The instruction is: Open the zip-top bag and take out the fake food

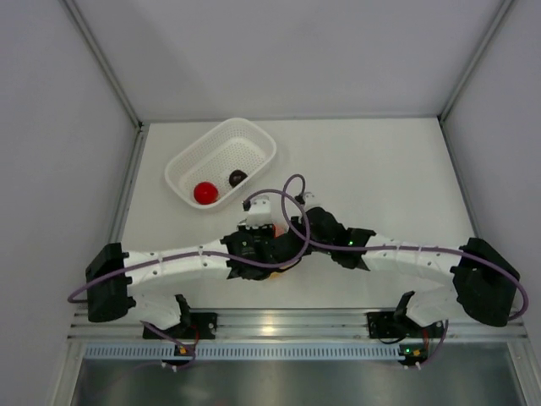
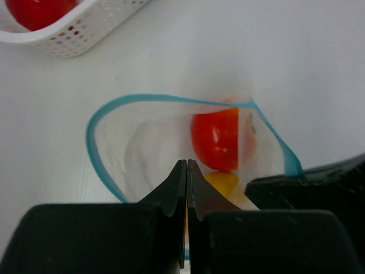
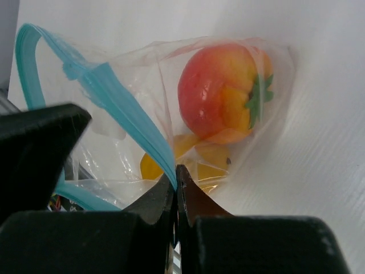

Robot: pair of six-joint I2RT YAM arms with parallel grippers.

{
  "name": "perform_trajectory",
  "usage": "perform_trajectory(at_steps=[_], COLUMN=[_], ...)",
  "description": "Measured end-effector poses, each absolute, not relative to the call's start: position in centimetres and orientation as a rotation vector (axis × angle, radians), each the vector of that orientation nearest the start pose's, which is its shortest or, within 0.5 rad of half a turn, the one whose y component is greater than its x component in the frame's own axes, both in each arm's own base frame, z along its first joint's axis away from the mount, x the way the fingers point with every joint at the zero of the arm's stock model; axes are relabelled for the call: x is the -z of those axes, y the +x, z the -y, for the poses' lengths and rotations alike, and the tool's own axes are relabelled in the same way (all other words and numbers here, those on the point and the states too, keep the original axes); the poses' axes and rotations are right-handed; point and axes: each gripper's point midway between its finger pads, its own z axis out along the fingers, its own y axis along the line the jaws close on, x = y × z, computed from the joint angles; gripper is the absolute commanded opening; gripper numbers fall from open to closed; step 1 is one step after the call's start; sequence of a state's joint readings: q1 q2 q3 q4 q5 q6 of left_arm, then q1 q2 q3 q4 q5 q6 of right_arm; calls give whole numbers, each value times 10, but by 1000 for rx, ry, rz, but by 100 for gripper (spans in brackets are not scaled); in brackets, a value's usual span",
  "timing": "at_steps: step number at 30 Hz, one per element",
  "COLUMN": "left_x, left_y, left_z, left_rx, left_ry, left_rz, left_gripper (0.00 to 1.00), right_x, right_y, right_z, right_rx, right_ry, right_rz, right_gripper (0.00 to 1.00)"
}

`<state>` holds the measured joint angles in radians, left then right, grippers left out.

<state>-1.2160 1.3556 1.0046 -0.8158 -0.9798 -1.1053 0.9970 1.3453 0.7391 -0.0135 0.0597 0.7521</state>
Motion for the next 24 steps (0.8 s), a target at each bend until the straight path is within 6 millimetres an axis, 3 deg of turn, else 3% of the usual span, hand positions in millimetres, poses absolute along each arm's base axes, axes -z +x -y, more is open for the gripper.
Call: perform_trajectory(at_steps=[1, 4, 11, 13, 19, 24], left_x=[-151, -155, -147, -142, -125, -112], left_y=[207, 198, 200, 200, 202, 210], left_z=[230, 258, 278, 282, 300, 312], left_rx=[-24, 32, 13, 6, 19, 24], left_ry=[-85, -48, -36, -19, 24, 38], left_rz=[-2110, -2110, -2108, -2119, -2154, -2173], left_gripper=[0, 14, 30, 44, 45, 47], right_x=[-112, -120, -122, -117, -106, -102], right_y=[194, 194, 189, 186, 176, 172], right_z=[-328, -315, -285, -275, -252, -246], right_rx=[-872, -840, -783, -762, -730, -733], right_ry=[-242, -211, -170, -162, -145, -147], right_rz=[-2320, -2294, -2273, -2276, -2280, -2285], right_gripper=[0, 0, 0, 0, 0, 0])
